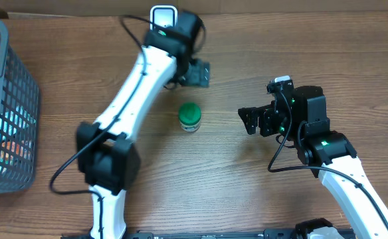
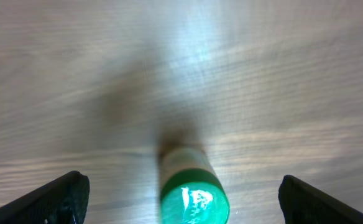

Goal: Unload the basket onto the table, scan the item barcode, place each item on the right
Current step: 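Carry the jar out and set it upright on the table centre, then reach the left gripper into the basket and grasp the mint-green packet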

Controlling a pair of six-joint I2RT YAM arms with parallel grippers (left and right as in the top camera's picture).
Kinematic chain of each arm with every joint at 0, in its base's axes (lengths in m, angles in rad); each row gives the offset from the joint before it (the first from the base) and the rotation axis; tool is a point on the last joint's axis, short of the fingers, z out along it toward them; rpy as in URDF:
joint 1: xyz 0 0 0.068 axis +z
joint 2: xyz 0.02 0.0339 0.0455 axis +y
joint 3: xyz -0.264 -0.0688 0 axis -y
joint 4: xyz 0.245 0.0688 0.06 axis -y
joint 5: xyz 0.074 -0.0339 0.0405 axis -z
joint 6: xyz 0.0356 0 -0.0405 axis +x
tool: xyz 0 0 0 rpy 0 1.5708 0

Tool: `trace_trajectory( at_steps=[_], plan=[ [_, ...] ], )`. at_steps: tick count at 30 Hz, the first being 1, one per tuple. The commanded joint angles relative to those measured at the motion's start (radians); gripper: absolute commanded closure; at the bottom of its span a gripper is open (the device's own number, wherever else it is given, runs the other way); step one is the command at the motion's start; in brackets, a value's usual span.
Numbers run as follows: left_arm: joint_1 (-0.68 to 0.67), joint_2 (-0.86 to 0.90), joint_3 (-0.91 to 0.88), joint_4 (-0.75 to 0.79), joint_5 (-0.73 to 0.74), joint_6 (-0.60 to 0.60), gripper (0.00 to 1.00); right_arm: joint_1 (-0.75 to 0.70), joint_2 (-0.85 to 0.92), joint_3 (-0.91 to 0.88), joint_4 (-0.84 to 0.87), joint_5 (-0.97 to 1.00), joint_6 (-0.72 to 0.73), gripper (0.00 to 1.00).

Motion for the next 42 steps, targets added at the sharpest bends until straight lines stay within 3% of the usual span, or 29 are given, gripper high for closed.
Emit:
trace_trajectory(
  at_steps=[1,9,17,24,29,36,42],
  plan=[
    [0.172,-0.194,0.212,-0.075,-0.012,0.018,0.01,-0.003,-0.001,0.025,0.000,-0.009,0.004,0.00],
    [0.557,-0.397,0.290,-0.148,-0.014,0.043,0.01,-0.003,-0.001,0.025,-0.001,-0.009,0.004,0.00],
    [0.944,-0.399,0.259,-0.216,-0.011,0.042,0.00,-0.003,-0.001,0.025,0.000,-0.009,0.004,0.00],
    [1.187,-0.390,0.100,-0.087,0.000,0.067,0.00,-0.003,-0.001,0.025,0.000,-0.010,0.004,0.00],
    [1.288,-0.390,-0.109,0.077,0.083,0.118,0.00,-0.003,-0.001,0.025,0.001,-0.010,0.004,0.00],
    [1.316,-0.381,-0.396,0.357,0.094,0.216,0.00,-0.003,-0.001,0.025,0.000,-0.010,0.004,0.00],
    [1.316,-0.320,-0.502,0.514,0.095,0.243,0.00,-0.003,-0.001,0.025,-0.008,-0.010,0.004,0.00]
  ],
)
